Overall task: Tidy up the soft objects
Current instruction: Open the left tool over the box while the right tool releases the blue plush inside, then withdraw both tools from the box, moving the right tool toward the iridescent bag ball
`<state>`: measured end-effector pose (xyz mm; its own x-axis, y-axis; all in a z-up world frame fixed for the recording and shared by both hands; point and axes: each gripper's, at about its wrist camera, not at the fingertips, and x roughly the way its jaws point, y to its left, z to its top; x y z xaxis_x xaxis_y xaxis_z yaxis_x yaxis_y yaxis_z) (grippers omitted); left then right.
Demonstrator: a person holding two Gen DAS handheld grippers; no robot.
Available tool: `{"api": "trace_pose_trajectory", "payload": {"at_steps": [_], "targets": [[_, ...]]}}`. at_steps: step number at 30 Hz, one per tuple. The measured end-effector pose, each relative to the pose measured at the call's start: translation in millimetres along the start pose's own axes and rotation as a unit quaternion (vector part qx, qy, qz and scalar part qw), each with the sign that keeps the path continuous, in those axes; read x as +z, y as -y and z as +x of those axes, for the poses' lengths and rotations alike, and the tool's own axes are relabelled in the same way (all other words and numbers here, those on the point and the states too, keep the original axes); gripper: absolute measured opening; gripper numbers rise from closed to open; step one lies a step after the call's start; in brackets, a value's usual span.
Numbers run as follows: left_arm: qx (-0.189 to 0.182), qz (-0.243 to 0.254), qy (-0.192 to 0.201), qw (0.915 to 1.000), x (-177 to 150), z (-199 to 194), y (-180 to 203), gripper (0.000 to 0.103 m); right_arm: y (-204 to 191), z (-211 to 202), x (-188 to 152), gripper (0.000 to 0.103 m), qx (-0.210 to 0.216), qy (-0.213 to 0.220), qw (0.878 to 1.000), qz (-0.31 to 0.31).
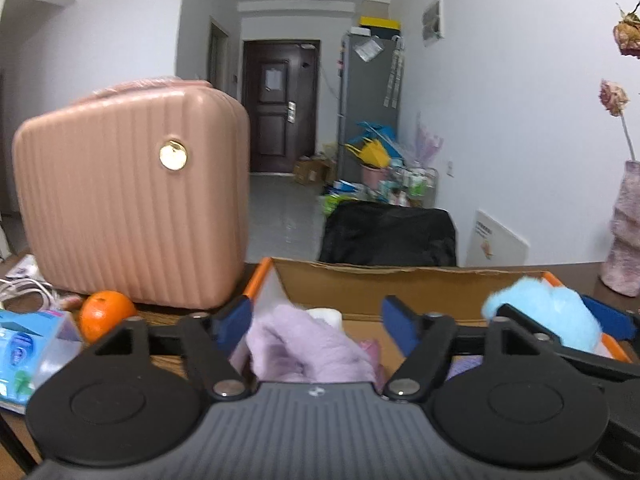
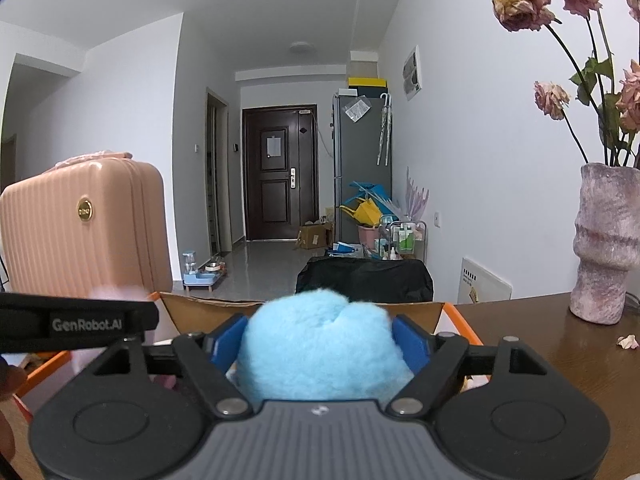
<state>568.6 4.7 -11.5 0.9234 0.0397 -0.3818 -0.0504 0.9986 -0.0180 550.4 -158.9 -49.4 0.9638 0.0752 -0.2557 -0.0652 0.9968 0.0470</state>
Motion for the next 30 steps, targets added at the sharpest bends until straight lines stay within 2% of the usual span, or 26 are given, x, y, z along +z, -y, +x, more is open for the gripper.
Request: {"api": "trace_pose_trajectory", "payload": {"at_steps": [6,7,8,30], "targets": [[0.025,-0.011,0.014,0.9995,0.1,-2.1,-5.0,0.102,7.8,-1.8,0.6,0.096,-0.008,0.006,1.0,0.022],[0.03,-0.013,0.016,0.9993,0.3,-2.3,-5.8,0.103,8.7,-2.2,0.6,0.101,-0.011,0.008,1.0,0.025],[0.031,-0.016,0.016,0.9993,1.0,-2.3,-6.8,0.103,9.5,-2.7,0.3,0.103,-0.015,0.011,0.999,0.028],[0.04,-0.036,0.025,0.9983,2.5,-8.0,-14.3,0.103,14.5,-12.9,-1.3,0.103,-0.029,0.036,0.998,0.041]]}}
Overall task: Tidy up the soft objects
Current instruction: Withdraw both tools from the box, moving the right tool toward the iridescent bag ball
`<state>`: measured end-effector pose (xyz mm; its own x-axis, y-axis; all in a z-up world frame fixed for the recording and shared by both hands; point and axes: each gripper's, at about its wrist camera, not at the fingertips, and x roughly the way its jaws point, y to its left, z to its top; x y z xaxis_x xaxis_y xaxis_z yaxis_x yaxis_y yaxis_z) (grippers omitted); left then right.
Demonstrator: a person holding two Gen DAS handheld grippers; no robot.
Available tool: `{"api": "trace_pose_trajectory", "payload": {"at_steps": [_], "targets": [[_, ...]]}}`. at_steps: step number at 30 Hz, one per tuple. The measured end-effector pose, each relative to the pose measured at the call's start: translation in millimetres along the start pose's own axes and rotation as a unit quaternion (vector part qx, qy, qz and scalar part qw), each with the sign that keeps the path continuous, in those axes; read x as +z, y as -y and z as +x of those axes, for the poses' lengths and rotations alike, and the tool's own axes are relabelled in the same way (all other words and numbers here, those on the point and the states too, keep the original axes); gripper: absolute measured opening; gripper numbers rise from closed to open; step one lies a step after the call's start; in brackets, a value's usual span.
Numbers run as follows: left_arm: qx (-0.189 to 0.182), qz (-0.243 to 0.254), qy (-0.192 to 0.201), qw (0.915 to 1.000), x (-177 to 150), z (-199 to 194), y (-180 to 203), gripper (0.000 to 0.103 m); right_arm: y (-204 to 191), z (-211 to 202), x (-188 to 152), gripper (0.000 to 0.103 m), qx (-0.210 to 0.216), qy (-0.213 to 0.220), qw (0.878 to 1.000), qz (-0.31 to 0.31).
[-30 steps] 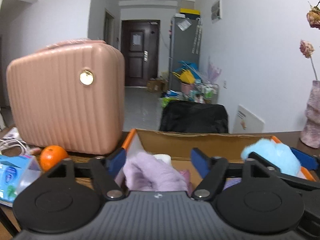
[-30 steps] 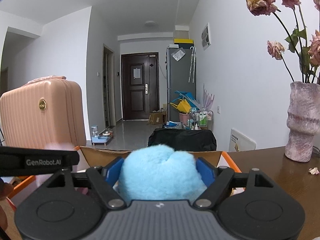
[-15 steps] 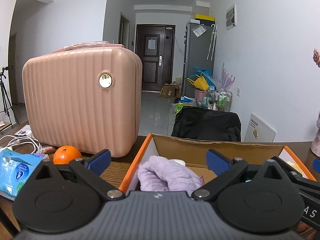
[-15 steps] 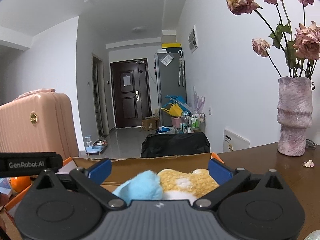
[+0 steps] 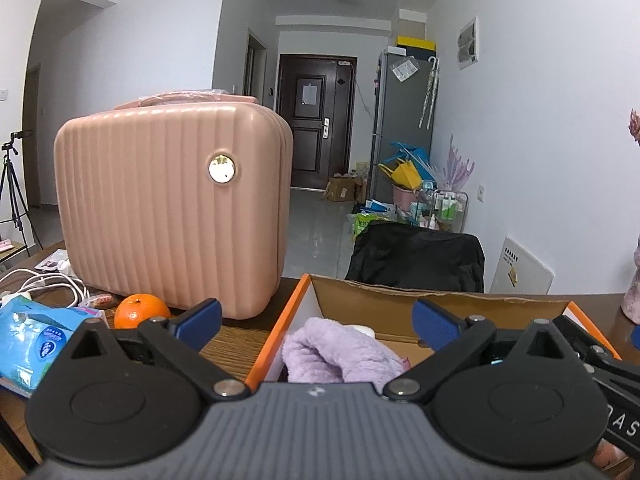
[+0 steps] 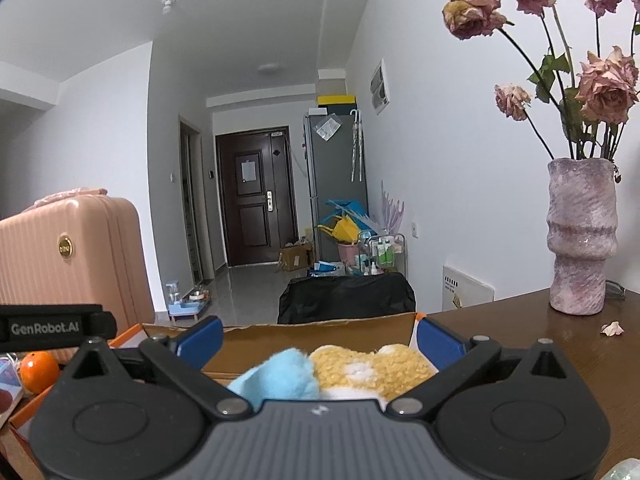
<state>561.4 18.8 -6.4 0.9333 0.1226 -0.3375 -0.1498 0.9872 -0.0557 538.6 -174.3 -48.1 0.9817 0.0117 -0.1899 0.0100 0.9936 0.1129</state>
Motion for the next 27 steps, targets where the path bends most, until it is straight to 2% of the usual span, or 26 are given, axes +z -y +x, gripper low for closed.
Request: {"api": "trace_pose_trajectory", "payload": {"at_steps": [11,27], "targets": [[0.008,-0.004,0.003,1.0,-9.9,-27.9,-6.4,0.103,6.0,-25.9,-7.3,0.103,-0.003,0.017,1.0,-0.017],[0.02,-0.001,-0.004,0.9998,-34.9,-84.4,-27.2,0.103,22.8,-85.8,-16.9,0.103,-0.004,0.035,0.999,-0.039]]}}
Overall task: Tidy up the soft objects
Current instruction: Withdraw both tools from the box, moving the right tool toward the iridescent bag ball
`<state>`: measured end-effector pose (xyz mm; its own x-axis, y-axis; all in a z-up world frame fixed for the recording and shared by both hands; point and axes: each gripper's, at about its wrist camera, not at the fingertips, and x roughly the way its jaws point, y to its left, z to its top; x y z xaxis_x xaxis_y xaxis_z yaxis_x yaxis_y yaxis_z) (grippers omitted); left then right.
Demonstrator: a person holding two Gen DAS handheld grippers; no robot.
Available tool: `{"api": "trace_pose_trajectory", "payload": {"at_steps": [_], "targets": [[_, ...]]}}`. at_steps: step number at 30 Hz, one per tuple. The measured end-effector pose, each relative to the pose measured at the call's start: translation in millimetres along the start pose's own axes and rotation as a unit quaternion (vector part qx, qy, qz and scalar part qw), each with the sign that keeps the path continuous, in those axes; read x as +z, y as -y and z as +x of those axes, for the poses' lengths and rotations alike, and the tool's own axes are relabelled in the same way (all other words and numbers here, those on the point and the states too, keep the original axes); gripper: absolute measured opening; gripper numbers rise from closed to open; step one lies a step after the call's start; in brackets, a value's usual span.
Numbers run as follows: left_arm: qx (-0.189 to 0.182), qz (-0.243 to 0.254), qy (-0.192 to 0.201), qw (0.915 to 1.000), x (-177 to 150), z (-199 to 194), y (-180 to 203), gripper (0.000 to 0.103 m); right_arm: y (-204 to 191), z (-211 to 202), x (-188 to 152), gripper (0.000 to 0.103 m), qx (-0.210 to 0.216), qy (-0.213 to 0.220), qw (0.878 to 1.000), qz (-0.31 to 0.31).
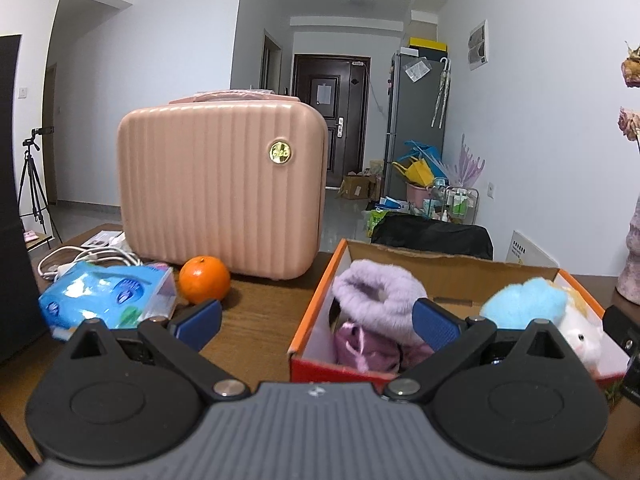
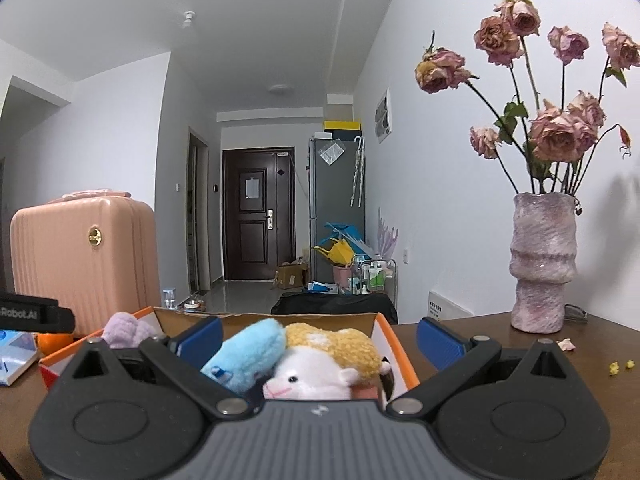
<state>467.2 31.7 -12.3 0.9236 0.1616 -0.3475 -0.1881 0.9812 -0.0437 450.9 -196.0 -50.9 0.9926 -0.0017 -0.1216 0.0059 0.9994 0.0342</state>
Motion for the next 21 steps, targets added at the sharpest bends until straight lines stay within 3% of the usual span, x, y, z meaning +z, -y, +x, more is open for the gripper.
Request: {"api": "trace_pose_trajectory", "payload": {"at_steps": [21], "targets": [[-0.022,0.029,-0.042,0.9985,-44.2,-79.5,-23.3,0.103,41.1,-85.4,-16.9,0.103,-0.001,-0.026,0.999,-0.024]]}}
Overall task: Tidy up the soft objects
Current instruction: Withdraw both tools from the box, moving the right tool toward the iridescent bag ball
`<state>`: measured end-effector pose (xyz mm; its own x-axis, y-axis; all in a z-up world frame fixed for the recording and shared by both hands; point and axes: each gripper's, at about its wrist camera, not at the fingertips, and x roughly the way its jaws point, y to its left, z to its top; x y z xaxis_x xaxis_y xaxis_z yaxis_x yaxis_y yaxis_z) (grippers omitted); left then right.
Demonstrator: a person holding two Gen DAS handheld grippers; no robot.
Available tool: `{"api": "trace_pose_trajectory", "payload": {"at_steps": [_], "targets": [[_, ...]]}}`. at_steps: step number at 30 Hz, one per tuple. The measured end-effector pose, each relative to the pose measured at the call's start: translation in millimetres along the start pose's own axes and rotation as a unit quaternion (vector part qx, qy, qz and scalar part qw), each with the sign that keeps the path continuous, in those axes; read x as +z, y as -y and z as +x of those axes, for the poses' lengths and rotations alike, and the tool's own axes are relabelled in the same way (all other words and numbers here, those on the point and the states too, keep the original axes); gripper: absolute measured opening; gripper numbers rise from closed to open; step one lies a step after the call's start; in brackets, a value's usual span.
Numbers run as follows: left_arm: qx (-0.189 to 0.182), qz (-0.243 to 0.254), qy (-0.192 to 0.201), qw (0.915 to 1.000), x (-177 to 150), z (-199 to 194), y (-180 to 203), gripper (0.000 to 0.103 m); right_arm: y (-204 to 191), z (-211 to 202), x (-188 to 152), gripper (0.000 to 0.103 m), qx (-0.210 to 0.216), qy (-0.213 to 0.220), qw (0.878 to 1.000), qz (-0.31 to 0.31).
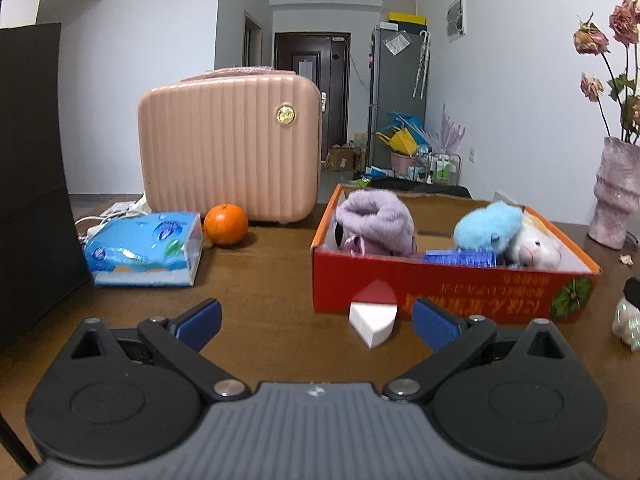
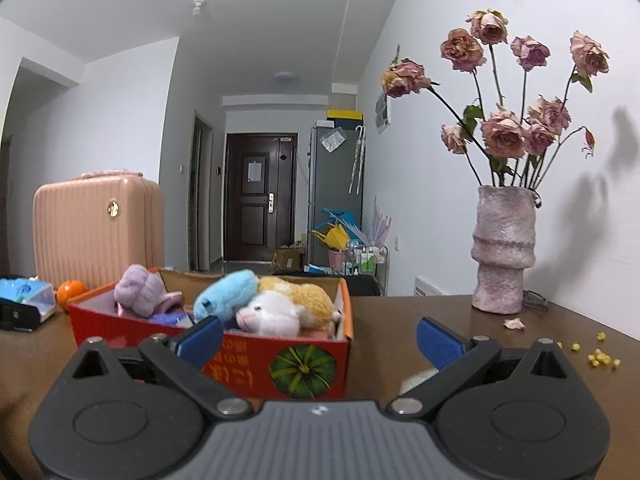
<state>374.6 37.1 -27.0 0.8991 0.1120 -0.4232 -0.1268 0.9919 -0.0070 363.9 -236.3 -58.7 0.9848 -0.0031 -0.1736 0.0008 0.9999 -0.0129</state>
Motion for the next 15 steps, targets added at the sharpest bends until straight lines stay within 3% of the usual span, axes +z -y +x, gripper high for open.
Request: {"api": "trace_pose_trajectory", "payload": {"at_steps": [15], "targets": [[-0.007,-0.002,-0.019,0.9998,-7.0,-1.1,-8.9,0.103,16.5,6.4,-10.0,0.103,-0.028,-0.06,0.998,0.003]]}}
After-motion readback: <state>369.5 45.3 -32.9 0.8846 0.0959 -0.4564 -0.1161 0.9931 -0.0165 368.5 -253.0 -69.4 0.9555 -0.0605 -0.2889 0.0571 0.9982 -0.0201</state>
